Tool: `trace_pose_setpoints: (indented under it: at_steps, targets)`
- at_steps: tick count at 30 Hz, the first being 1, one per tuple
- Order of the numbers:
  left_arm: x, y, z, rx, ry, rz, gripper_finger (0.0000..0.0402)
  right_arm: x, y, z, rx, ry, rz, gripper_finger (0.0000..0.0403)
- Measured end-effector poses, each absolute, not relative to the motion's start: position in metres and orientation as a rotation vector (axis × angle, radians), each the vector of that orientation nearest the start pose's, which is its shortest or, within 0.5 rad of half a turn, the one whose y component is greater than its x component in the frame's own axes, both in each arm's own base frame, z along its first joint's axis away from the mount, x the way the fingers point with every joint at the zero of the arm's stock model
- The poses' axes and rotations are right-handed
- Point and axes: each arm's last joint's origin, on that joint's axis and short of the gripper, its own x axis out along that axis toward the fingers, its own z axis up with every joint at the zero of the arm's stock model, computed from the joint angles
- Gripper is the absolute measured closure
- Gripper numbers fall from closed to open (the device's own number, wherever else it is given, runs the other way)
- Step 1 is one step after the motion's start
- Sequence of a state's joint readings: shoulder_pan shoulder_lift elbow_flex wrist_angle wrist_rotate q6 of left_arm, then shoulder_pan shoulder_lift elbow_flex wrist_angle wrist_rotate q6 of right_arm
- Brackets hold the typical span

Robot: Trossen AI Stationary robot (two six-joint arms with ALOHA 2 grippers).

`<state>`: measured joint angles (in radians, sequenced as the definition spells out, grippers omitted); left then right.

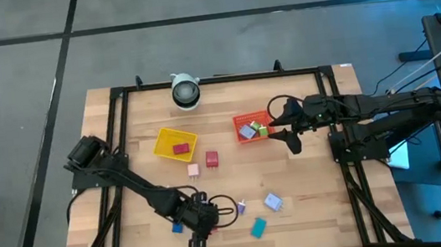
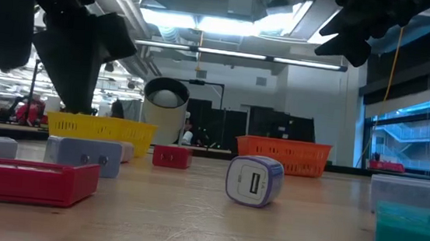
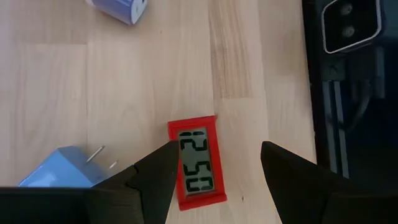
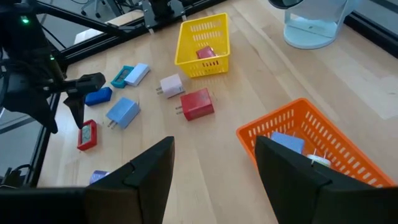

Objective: Pick & Place Office items
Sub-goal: Put the red digital timer into the yellow bin

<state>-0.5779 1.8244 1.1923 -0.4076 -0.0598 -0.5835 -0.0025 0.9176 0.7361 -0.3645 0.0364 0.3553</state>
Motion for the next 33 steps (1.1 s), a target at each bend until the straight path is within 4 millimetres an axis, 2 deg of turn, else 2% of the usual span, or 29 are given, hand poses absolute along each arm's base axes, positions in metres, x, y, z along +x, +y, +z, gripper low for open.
trace_pose_setpoints:
  at_steps: [3, 9, 21, 28, 33]
  targets:
    - [0.309, -0.202, 0.177, -0.182, 1.081, -0.145, 0.0178, 0.194, -0.001, 0.278, 0.338, 0.534, -0.132, 0.0179]
    - [0.311, -0.205, 0.156, -0.162, 1.144, -0.138, 0.0178, 0.194, -0.001, 0.278, 0.347, 0.532, -0.133, 0.0179]
    - [0.311, -0.208, 0.135, -0.127, 1.209, -0.115, 0.0178, 0.194, 0.002, 0.278, 0.354, 0.534, -0.118, 0.0179]
    - [0.311, -0.207, 0.133, -0.112, 1.22, -0.113, 0.018, 0.194, 0.005, 0.278, 0.332, 0.537, -0.102, 0.0179]
    - [0.31, -0.207, 0.132, -0.099, 1.228, -0.128, 0.0203, 0.194, 0.005, 0.278, 0.329, 0.537, -0.102, 0.0179]
